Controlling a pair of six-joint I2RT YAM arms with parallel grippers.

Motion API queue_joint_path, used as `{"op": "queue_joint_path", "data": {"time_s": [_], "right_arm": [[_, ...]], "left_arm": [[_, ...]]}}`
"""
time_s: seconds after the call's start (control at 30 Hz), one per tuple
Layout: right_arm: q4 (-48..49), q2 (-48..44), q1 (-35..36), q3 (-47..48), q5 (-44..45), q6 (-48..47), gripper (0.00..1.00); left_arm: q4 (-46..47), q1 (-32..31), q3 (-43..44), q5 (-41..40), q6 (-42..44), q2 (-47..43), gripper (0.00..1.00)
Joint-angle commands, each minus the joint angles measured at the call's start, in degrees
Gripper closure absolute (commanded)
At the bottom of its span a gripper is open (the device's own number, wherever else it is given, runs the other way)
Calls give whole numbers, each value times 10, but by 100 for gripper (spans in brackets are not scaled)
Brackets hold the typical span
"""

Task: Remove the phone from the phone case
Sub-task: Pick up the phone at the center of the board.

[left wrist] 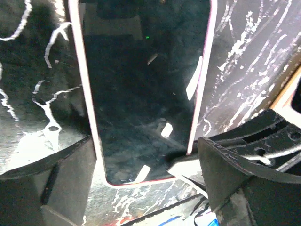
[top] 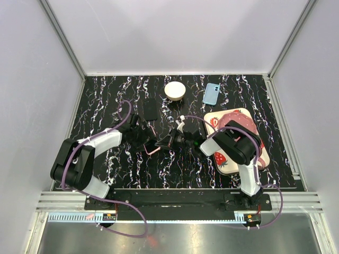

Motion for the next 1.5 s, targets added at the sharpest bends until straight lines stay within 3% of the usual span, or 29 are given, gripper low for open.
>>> {"op": "queue_joint_path", "data": {"time_s": [0.0,0.03,0.23,0.43,0.77,0.83,1.0,1.17,1.3,1.4,1.47], "right_arm": [[36,-2,-2,17,-3,36,100],[31,-7,-7,18,-8,39,100],[27,-98,-72,-31,-44,25,100],[120,-125,-123,-68,-107,68,100],[194,-140,-129,-69,-153,130,100],[193,-146,-129,-69,-157,134,100],[192,-150,-128,-67,-170,146,100],[187,-141,-128,-56,-190,157,100],[188,-140,-128,-59,-193,159,100],[186,-143,-128,-63,-193,158,100],[183,-143,-128,-63,-193,158,100]], "left_arm": [[55,-3,-9,59,-20,-33,5],[69,0,-16,69,-24,-38,1],[171,50,-64,155,-22,-89,1],[327,84,-121,234,-60,-107,1],[705,84,-177,303,-222,21,5],[738,83,-175,302,-245,39,8],[849,83,-169,296,-302,96,28],[918,81,-161,283,-336,129,35],[927,81,-156,269,-344,135,38],[927,80,-149,262,-346,133,46],[923,79,-142,261,-344,130,58]]}}
